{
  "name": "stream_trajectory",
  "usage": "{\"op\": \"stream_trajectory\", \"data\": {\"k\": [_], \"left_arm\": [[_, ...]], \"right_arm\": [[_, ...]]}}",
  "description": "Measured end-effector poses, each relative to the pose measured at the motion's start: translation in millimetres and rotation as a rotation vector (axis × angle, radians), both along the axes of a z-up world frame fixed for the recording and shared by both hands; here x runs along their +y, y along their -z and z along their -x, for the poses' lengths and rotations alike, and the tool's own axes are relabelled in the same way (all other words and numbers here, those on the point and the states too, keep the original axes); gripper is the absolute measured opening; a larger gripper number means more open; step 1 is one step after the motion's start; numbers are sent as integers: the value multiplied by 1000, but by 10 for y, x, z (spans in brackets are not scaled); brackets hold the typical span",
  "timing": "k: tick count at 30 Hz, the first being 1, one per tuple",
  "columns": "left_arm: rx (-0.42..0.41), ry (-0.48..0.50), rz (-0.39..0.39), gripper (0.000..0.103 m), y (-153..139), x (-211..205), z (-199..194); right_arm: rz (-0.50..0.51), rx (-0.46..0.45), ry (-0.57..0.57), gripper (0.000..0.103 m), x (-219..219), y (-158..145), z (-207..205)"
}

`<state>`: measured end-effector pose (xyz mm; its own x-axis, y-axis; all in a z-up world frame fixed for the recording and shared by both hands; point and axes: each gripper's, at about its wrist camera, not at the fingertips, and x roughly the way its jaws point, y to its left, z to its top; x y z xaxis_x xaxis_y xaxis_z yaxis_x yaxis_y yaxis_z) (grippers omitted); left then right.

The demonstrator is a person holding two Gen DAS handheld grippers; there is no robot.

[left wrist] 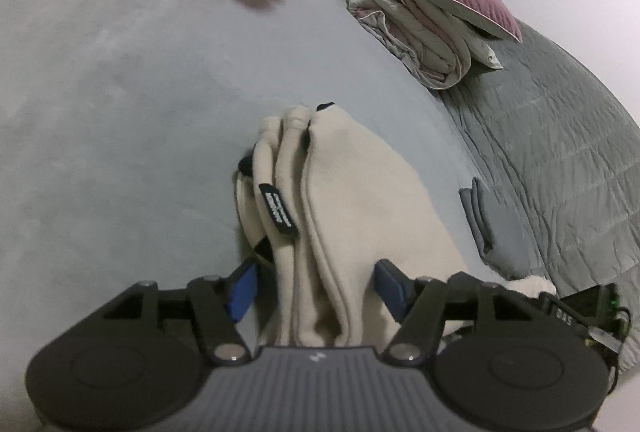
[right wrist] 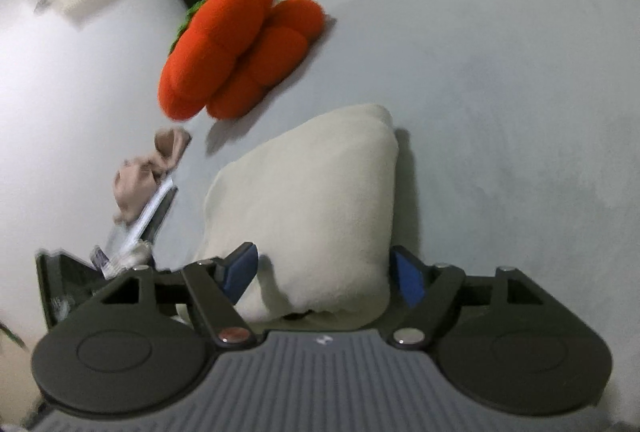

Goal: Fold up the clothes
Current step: 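Grasp the folded cream bundle with both grippers, then carry the cream bundle with both grippers toward the folded grey cloth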

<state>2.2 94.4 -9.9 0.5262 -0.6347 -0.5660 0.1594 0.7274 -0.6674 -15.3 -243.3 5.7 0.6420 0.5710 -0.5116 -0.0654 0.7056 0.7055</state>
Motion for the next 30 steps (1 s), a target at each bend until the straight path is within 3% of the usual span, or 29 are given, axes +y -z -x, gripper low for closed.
{"op": "stream_trajectory", "data": {"k": [3,6,7,15,22,30], "left_arm": [[12,-6,21,67,37,-8,-22],[17,-12,41,66,67,-18,-46],[14,-12,42,65,67,-29,-52],[-10,-2,23,44,10,-106,-66],[-70,4,-19,40,-117,-146,-41],[-130,7,-133,39,-265,-413,-15]], "right_arm": [[-87,36,42,76,-66,78,-13],[-100,29,47,76,-51,66,-8],[-94,25,44,71,-29,63,-4],[78,-54,19,56,179,-58,65],[214,-146,-13,54,297,-176,116],[332,-216,-8,54,349,-258,126]]}}
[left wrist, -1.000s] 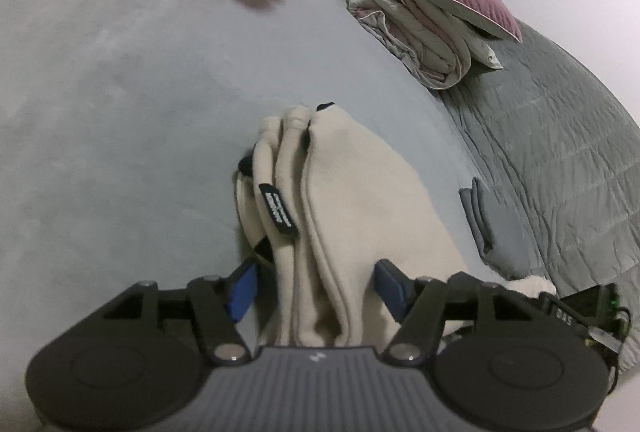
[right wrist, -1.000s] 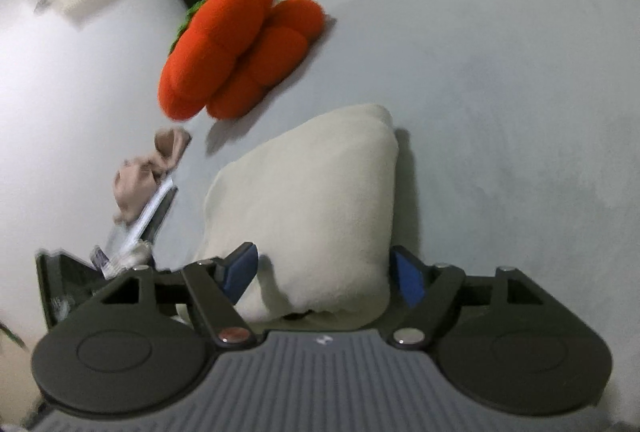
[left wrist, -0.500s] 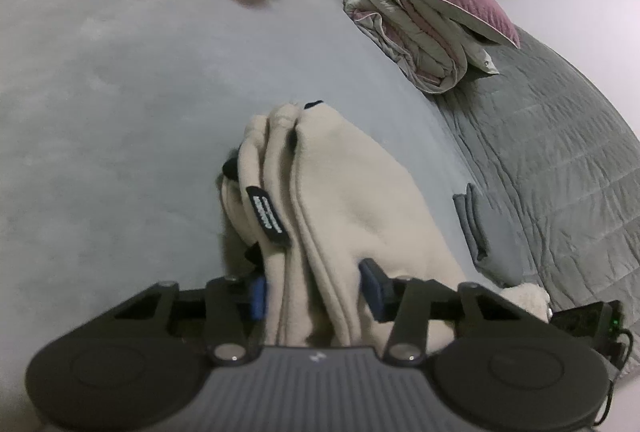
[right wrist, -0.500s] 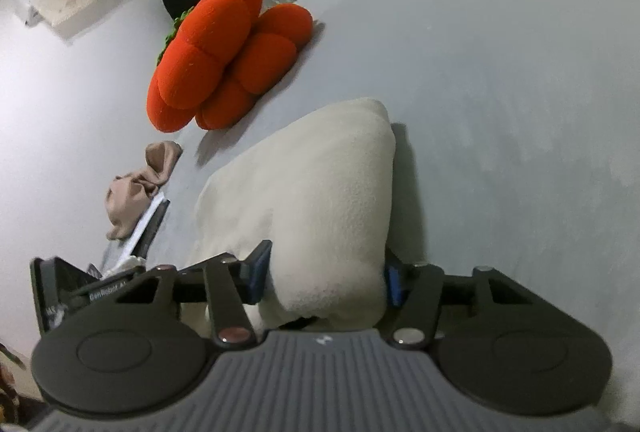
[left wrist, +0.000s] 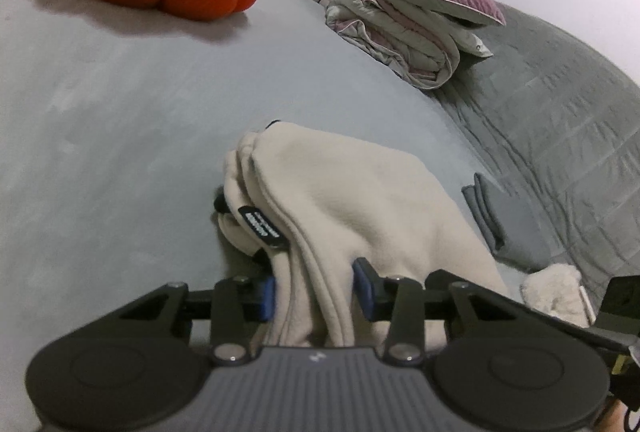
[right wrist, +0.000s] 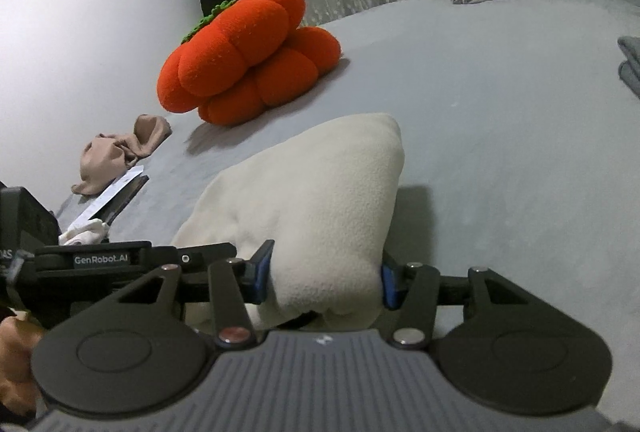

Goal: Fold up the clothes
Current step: 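Carry the cream bundle with both grippers toward the folded grey cloth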

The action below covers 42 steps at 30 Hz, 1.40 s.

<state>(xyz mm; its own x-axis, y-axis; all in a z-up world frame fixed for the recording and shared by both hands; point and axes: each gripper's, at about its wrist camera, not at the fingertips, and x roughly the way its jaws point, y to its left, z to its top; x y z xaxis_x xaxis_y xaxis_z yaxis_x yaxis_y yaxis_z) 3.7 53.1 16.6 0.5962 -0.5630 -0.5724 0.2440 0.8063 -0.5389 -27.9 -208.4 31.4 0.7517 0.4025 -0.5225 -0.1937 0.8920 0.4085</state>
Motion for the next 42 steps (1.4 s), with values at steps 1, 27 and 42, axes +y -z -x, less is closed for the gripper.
{"op": "stream_trajectory", "data": {"k": [1,27,42], "left_arm": [[-3,0,-10,39,-13,-33,-7],[-126,71,7,37,-239,-1045,-161],[-227,194,106,36,-548,-2434,-559]], "right_arm": [[2,-4,4,54,-16,-10,1],[31,-65,144,53,-825,-332,30],[100,-213,222,53,-1915,-840,31]]}}
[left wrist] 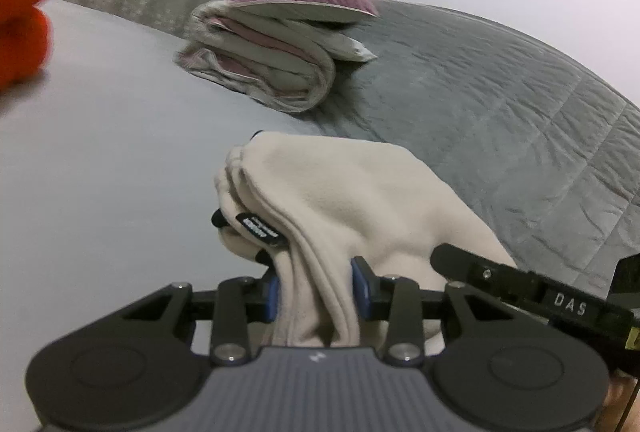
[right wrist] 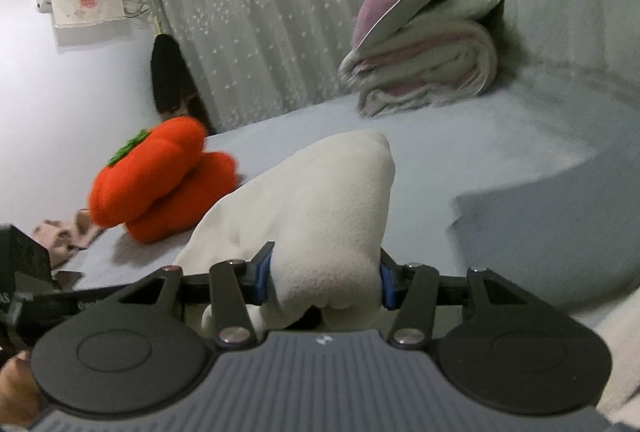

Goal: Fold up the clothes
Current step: 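Carry the cream bundle with both grippers toward the folded grey cloth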

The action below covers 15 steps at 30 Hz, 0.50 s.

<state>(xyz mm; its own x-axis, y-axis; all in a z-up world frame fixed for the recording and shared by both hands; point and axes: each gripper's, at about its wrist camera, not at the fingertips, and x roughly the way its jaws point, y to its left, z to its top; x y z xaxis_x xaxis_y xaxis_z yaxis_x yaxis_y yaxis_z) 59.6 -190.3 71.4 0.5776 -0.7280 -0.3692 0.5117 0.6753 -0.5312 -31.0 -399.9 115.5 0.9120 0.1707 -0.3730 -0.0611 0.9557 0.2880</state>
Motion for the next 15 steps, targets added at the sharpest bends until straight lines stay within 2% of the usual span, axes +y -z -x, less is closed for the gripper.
{"op": "stream_trajectory", "data": {"k": [2,9,15], "left_arm": [[5,23,15,36,8,-317,-109],[30,83,42,35,55,-1254,-384],[42,69,33,35,113,-1711,-515]], "right_arm": [[21,-6,29,53,-276,-11,-17],[-5,-12,171,53,-1179,82,-68],[-74,-40,279,53,-1573,201,-163]]}}
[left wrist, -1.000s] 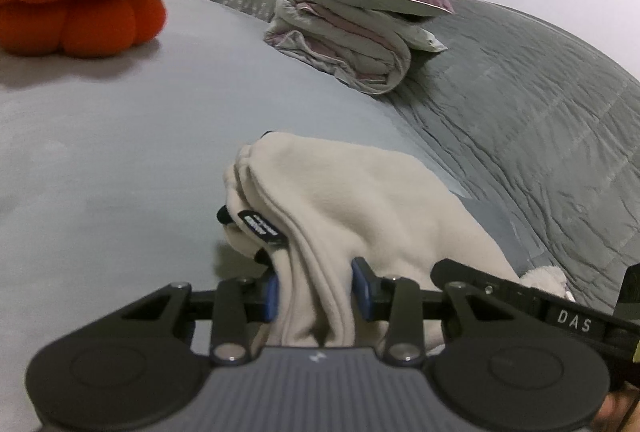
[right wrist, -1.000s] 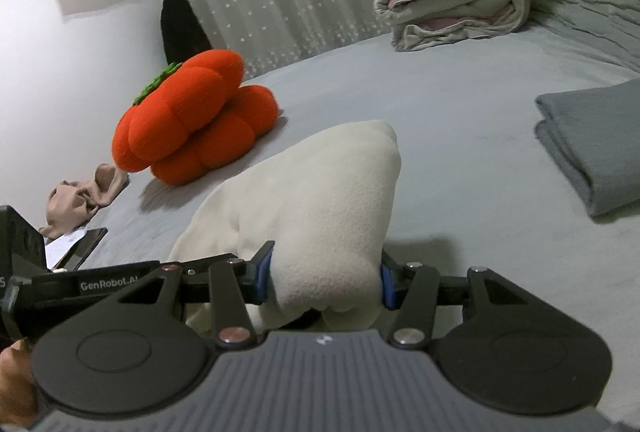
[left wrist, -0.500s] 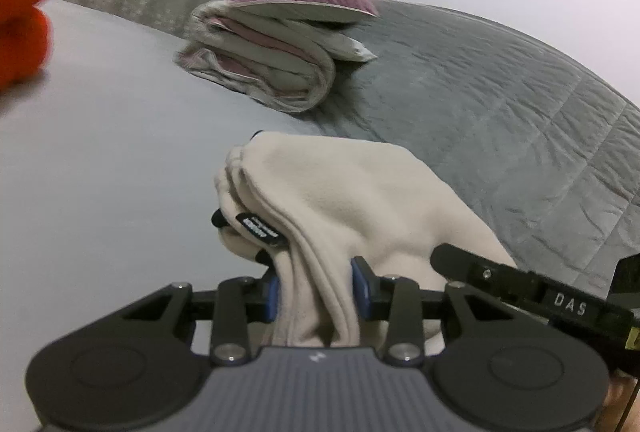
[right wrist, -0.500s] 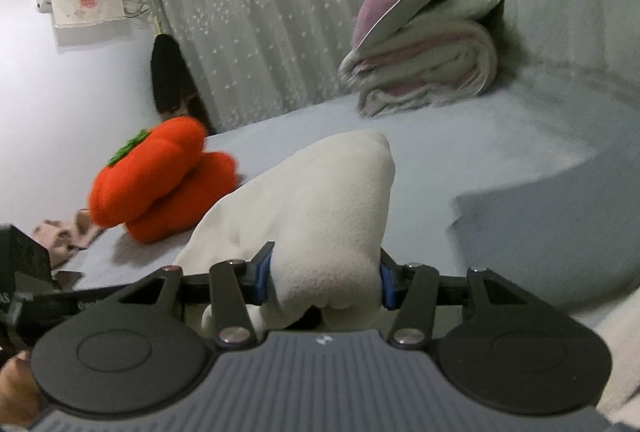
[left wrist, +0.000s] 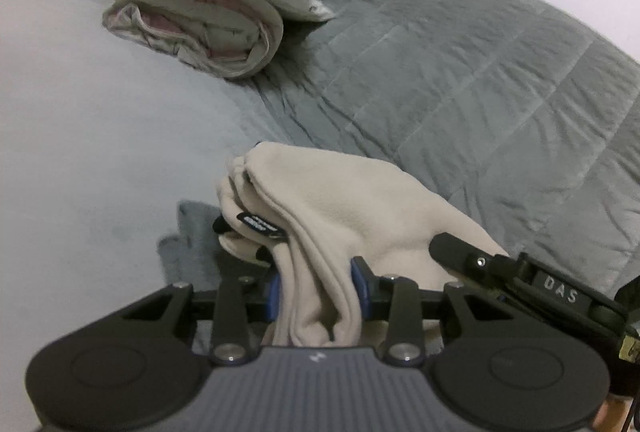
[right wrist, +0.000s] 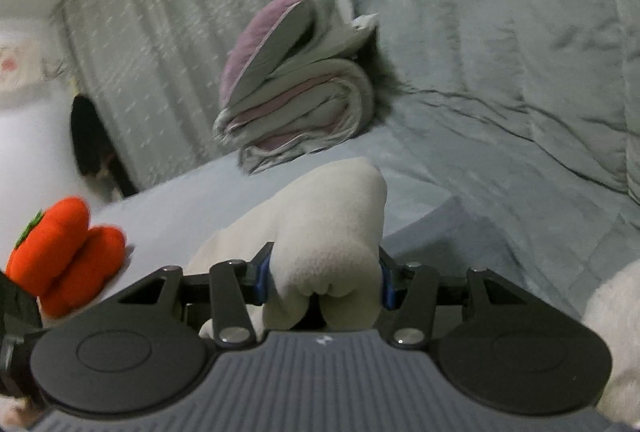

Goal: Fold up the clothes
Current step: 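Carry the cream bundle with both grippers toward the folded grey cloth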

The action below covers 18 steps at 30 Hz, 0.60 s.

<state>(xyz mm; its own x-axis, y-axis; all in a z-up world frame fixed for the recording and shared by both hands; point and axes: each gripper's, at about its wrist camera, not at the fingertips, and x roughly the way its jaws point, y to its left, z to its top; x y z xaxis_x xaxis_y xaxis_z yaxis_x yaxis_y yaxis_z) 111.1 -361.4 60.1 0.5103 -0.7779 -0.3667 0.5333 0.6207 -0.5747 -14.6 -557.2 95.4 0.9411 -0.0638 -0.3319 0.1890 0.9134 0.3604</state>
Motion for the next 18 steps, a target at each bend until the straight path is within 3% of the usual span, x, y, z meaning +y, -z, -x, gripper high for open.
{"op": "stream_trajectory", "data": {"k": [4,7,13,18], "left_arm": [[39,-2,-57,36,254,-228,51],[33,-18,-44,39,322,-234,122],[99,-16,-42,48,248,-187,68],[76,-27,-61,49,86,-81,111]], "right_arm": [[-30,86,123,54,-143,219,-70],[-71,102,207,67,-202,379,-46],[4,63,304,72,-110,182,116],[-12,63,241,72,-81,40,227]]}}
